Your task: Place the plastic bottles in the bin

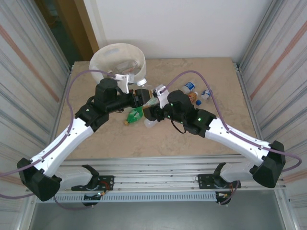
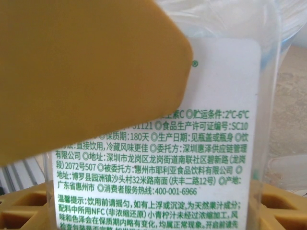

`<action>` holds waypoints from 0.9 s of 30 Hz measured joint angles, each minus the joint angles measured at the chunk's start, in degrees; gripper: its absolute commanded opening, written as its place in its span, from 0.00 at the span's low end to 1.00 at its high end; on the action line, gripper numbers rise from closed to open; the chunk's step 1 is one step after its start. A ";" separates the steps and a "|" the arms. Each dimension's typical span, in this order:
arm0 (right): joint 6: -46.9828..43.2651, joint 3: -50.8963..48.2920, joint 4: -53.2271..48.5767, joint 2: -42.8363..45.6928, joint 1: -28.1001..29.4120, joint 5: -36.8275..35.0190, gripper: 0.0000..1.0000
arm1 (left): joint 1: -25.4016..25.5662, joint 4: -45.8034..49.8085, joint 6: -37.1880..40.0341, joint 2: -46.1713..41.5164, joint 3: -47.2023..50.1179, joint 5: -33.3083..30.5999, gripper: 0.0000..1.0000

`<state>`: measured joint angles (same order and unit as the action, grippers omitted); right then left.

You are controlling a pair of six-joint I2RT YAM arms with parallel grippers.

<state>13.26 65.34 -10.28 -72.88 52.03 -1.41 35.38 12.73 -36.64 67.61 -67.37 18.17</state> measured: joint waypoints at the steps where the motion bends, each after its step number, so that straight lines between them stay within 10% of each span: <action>1: 0.02 0.00 0.02 -0.02 0.00 0.00 0.30 | 0.00 -0.13 -0.11 0.00 0.00 -0.07 0.41; 9: 0.07 0.00 0.61 -0.37 0.00 0.04 0.36 | 0.00 -0.22 -0.42 0.00 0.00 -0.17 0.20; 19: 1.05 0.02 0.83 -0.85 0.00 -0.09 1.00 | -0.07 0.85 0.79 0.00 0.00 -1.68 0.11; 27: 1.31 0.02 0.76 -0.79 0.00 -1.84 0.98 | -3.02 2.54 3.13 0.00 -0.94 -2.78 0.07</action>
<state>14.57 65.36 -9.52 -73.67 52.03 -3.25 32.36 15.27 -33.52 67.61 -68.31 15.40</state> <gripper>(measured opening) 0.978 0.423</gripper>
